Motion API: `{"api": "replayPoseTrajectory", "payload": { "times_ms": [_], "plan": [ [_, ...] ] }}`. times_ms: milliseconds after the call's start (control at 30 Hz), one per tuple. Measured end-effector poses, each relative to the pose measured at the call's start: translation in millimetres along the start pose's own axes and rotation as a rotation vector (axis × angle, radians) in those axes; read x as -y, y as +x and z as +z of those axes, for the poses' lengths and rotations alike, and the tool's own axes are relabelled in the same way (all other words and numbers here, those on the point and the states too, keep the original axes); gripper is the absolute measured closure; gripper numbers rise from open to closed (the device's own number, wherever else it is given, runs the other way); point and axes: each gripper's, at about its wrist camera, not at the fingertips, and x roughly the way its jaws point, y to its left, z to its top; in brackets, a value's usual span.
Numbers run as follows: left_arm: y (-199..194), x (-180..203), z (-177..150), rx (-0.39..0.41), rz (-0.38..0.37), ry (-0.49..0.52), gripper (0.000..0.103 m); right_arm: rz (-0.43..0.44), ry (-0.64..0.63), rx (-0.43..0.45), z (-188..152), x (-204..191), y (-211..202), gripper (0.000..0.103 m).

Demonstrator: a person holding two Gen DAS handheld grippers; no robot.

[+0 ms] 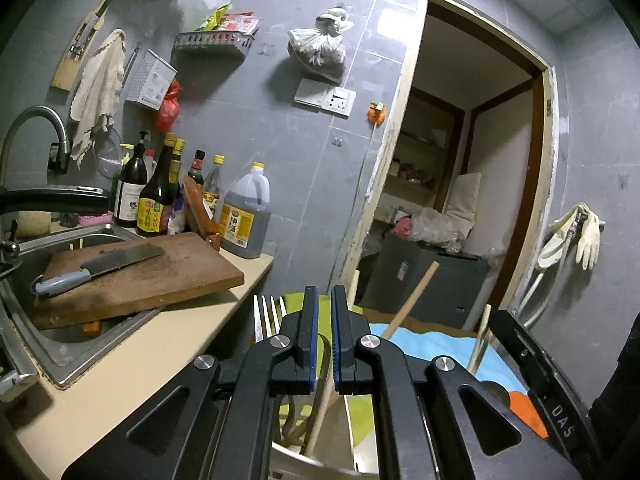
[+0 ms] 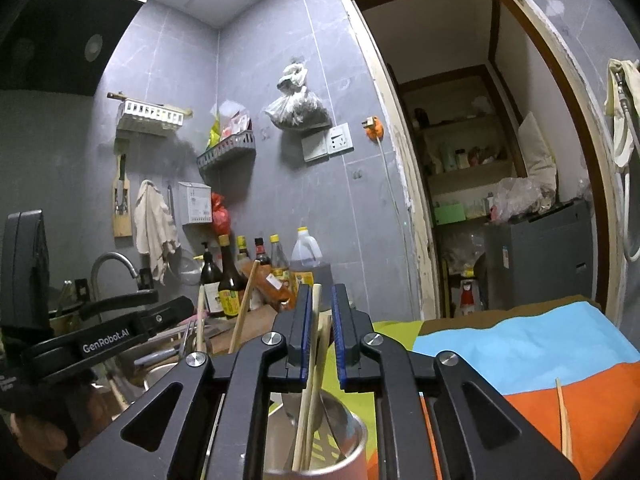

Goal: Organize utensils
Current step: 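Drop the chopstick into the holder with the left tool while the right drops its chopstick, then move both tools back over the last chopsticks on the cloth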

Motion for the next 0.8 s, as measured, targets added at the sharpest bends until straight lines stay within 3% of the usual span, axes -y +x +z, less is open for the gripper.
{"api": "replayPoseTrajectory", "payload": {
  "times_ms": [100,233,367,533,700,800],
  "plan": [
    [-2.9,3.8,0.0,-0.017,-0.003,0.011,0.094,-0.001,0.016,-0.005,4.6,3.3,-6.2,0.083],
    [-9.3,9.3,1.3,-0.026,-0.017,0.014,0.076,-0.004,0.024,-0.019,13.4,6.9,-14.7,0.080],
    [-18.2,20.9,3.8,-0.028,-0.027,0.040,0.069,-0.014,0.015,-0.039,23.0,12.5,-25.9,0.076],
    [-26.5,39.0,5.2,-0.043,-0.032,0.075,0.053,-0.019,0.001,-0.055,33.7,23.7,-46.6,0.057],
    [-31.6,59.2,0.3,-0.060,-0.040,0.131,0.047,-0.036,-0.015,-0.069,43.3,39.3,-74.6,0.049],
    [-33.7,72.6,-4.6,-0.077,-0.062,0.161,0.043,-0.057,-0.017,-0.070,49.2,50.5,-94.9,0.038]
  ]
}}
